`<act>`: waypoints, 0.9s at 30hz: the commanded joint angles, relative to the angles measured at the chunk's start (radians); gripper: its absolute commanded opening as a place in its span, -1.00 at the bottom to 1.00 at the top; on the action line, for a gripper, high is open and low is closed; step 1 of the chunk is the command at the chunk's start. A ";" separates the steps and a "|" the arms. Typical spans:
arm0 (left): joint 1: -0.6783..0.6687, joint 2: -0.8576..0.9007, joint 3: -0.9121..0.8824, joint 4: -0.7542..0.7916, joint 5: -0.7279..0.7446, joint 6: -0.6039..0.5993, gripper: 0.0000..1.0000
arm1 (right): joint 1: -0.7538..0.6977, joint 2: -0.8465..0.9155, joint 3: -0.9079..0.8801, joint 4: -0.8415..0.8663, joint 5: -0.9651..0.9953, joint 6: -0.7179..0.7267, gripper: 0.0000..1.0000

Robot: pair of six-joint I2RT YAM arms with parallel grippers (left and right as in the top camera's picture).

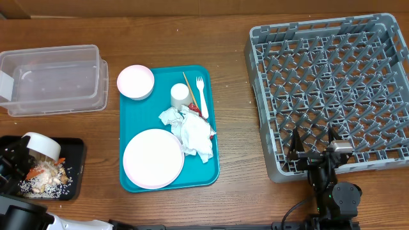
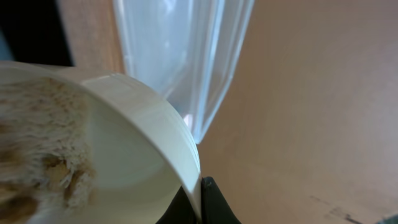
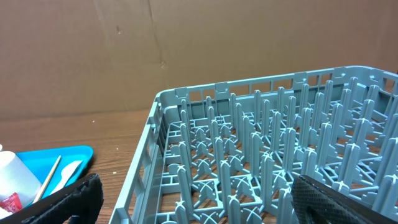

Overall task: Sort waste into correct bins and load items into the dishwasher
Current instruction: 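Lift the rice bowl over the black tray and tip out the rice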

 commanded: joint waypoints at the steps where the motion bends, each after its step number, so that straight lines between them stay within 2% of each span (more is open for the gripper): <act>1: 0.002 0.003 -0.002 -0.020 0.091 0.049 -0.92 | 0.005 -0.008 -0.010 0.008 0.009 -0.004 1.00; 9: 0.002 0.003 -0.002 -0.067 0.100 0.072 -0.92 | 0.005 -0.008 -0.010 0.008 0.009 -0.005 1.00; 13: 0.006 0.003 -0.002 -0.073 0.180 0.043 -0.92 | 0.005 -0.008 -0.010 0.008 0.009 -0.005 1.00; 16: 0.013 0.003 -0.002 -0.077 0.246 0.078 -0.92 | 0.005 -0.008 -0.010 0.008 0.009 -0.004 1.00; 21: 0.013 0.003 -0.002 -0.075 0.204 0.069 -0.92 | 0.005 -0.008 -0.010 0.008 0.009 -0.004 1.00; 22: 0.016 0.004 -0.002 -0.010 0.177 -0.012 -0.92 | 0.005 -0.008 -0.010 0.008 0.009 -0.005 1.00; 27: 0.041 0.004 -0.002 -0.097 0.159 -0.029 -0.92 | 0.005 -0.008 -0.010 0.008 0.009 -0.004 1.00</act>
